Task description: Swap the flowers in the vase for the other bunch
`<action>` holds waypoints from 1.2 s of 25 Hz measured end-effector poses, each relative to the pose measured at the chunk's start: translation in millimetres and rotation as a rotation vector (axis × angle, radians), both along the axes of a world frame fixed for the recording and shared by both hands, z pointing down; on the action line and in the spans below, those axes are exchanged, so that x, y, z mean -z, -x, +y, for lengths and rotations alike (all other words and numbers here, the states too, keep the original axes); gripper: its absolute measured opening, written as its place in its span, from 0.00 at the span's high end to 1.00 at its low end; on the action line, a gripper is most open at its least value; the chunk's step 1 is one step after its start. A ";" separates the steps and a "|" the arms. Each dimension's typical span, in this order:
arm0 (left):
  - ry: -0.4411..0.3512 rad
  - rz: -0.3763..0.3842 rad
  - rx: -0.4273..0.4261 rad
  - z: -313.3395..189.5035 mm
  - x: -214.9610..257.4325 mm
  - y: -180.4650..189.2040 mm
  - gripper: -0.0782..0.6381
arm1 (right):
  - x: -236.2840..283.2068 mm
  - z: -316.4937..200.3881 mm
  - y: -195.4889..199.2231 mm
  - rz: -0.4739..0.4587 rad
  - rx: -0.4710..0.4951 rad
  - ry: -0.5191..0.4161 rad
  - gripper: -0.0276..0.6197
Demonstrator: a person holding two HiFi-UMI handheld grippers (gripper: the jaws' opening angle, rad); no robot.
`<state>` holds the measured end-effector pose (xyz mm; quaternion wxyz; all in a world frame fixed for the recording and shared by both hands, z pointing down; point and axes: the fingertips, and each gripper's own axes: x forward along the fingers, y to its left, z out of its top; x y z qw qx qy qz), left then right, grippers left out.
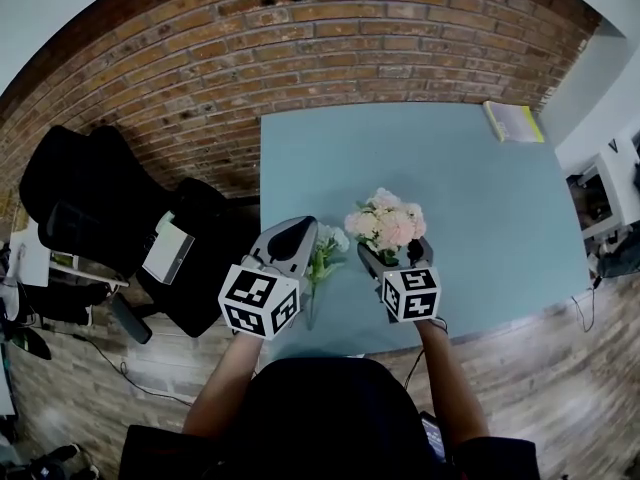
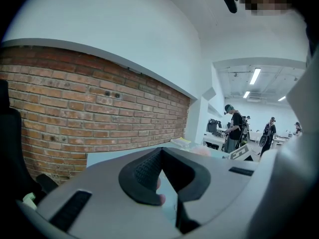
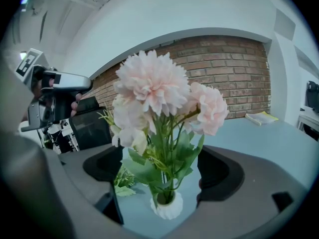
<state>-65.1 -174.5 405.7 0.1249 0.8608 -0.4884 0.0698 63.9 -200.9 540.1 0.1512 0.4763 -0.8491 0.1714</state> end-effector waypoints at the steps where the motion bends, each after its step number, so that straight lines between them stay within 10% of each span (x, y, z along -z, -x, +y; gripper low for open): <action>1: 0.000 -0.001 0.005 -0.9 -0.1 0.8 0.89 | -0.4 -2.0 0.5 0.003 0.004 0.000 0.27; 30: 0.019 -0.015 0.043 -15.0 -10.1 13.9 0.89 | -8.6 -19.0 5.5 0.048 0.021 0.031 0.40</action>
